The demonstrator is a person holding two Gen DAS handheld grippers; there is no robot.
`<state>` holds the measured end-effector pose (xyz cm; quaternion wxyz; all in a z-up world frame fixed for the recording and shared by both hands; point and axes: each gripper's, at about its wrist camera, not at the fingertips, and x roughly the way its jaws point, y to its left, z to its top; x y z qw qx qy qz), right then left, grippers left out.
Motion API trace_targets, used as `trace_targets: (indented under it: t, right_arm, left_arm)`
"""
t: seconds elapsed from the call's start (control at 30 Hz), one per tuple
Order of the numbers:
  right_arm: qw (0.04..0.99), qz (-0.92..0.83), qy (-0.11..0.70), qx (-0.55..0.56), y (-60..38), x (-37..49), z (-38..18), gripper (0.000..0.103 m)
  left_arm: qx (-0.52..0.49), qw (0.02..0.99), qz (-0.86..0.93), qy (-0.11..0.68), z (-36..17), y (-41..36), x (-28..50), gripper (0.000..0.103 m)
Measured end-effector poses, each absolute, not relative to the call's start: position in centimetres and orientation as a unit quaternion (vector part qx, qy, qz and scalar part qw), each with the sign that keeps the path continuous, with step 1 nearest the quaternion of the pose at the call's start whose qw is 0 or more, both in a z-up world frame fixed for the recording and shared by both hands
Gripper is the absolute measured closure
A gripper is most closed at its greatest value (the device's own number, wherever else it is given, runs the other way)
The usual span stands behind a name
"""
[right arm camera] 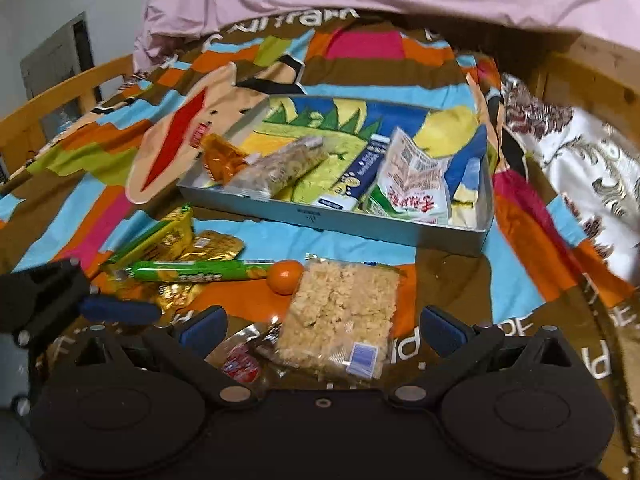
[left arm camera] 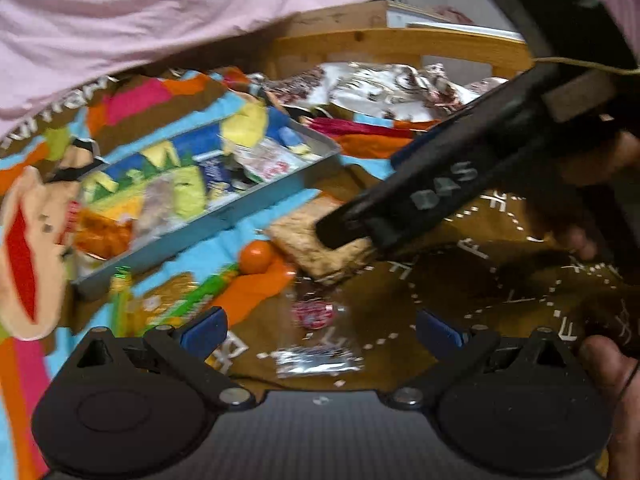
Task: Organize snacks
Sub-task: 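Grasp the rice-crisp bar with the right gripper while the left gripper grasps the jerky pack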
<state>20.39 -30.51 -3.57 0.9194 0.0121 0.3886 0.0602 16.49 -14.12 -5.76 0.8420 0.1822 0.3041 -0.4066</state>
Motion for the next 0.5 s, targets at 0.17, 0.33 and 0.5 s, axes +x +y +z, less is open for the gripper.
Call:
trace_targets:
  t: [0.17,0.33,0.5]
  right_arm:
    - [0.910,0.050,0.409,0.047,-30.8,22.2,-5.2,0.001]
    - [0.903,0.037,0.422,0.065,-31.1,23.2,-6.4,0.006]
    - [0.897,0.015,0.438,0.058,-30.8,23.6,-7.2,0.013]
  left_arm:
    - [0.166,0.830,-0.421,0.328,-6.9,-14.3,17.7,0.005]
    - [0.129,0.824,-0.425,0.351,-7.4,-13.9,19.1,0.017]
    - [0.116,0.822,-0.420,0.367,-7.9,-13.7,19.8,0.030]
